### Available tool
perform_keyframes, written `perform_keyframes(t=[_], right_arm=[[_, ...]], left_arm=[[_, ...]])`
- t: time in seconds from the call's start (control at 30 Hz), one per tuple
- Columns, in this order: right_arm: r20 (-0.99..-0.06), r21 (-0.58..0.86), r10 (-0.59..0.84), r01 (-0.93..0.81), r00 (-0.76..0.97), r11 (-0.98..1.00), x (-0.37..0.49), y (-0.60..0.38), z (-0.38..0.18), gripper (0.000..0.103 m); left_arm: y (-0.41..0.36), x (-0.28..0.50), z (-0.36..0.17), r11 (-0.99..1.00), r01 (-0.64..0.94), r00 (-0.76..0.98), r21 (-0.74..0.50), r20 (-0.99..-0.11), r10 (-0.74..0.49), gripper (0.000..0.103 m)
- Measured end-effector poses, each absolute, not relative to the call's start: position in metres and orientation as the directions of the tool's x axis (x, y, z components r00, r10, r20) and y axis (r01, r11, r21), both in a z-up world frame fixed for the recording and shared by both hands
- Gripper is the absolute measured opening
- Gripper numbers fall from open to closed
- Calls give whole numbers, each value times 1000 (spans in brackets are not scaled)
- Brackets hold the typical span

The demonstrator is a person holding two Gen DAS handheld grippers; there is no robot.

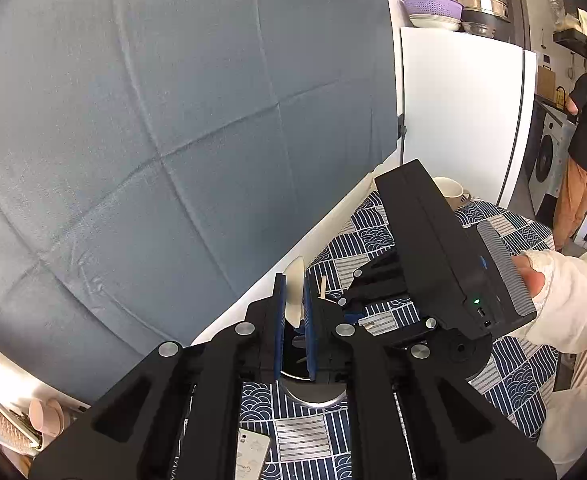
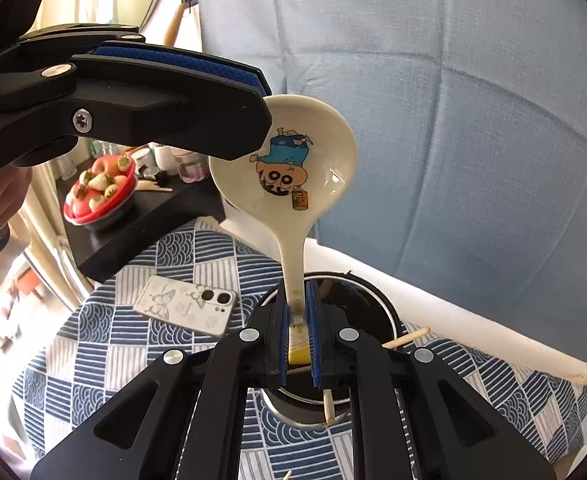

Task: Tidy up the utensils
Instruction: 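Lower the spoon handle into the cup and open the right tool, then move the left tool to the white spoon with the orange figure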

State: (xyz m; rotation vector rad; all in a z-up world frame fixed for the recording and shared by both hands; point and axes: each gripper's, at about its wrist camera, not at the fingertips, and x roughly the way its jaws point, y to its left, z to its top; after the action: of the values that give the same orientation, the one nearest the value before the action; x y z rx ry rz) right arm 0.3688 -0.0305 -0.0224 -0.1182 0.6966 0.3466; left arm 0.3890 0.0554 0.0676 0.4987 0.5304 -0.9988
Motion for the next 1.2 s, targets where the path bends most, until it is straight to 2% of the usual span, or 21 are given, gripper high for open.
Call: perform_keyframes(t=[0.2, 0.27, 0.33, 0.37, 0.4, 0.43, 0.67, 0.9, 1.03, 1.2], right_arm=[[-660, 48, 282, -336, 696, 941, 372, -39, -32, 12], [-670, 38, 272, -334, 691, 942, 371, -42, -36, 21], [-672, 23, 253, -322, 696, 946, 369, -45, -37, 29], [-667, 26, 258, -324, 699, 946, 367, -47, -36, 34], [-666, 24, 254, -320, 702, 947, 364, -49, -35, 40], [-663, 17, 246, -314, 707, 949, 362, -52, -33, 51], [-671, -18, 220, -312, 709, 950, 347, -68, -29, 59], [-711, 3, 206, -290, 673, 957, 329, -94, -44, 64], [-745, 15, 212, -301, 633, 953, 321, -104, -57, 72], [-781, 40, 239, -335, 577, 941, 314, -113, -75, 73]], left_arm=[[58, 397, 55, 469, 874, 436, 127, -628, -644, 9], [63, 398, 53, 488, 866, 445, 113, -619, -647, 12], [68, 397, 50, 496, 864, 438, 86, -615, -656, 31], [71, 396, 49, 504, 860, 442, 83, -614, -654, 52], [72, 395, 47, 508, 857, 444, 81, -615, -652, 65], [74, 394, 45, 512, 855, 447, 80, -615, -650, 67], [88, 388, 32, 573, 819, 470, 32, -609, -638, 90], [91, 376, 10, 630, 777, 491, 10, -635, -596, 96], [90, 368, 1, 667, 745, 506, -4, -648, -570, 97], [86, 354, -7, 701, 713, 517, -13, -664, -540, 97]])
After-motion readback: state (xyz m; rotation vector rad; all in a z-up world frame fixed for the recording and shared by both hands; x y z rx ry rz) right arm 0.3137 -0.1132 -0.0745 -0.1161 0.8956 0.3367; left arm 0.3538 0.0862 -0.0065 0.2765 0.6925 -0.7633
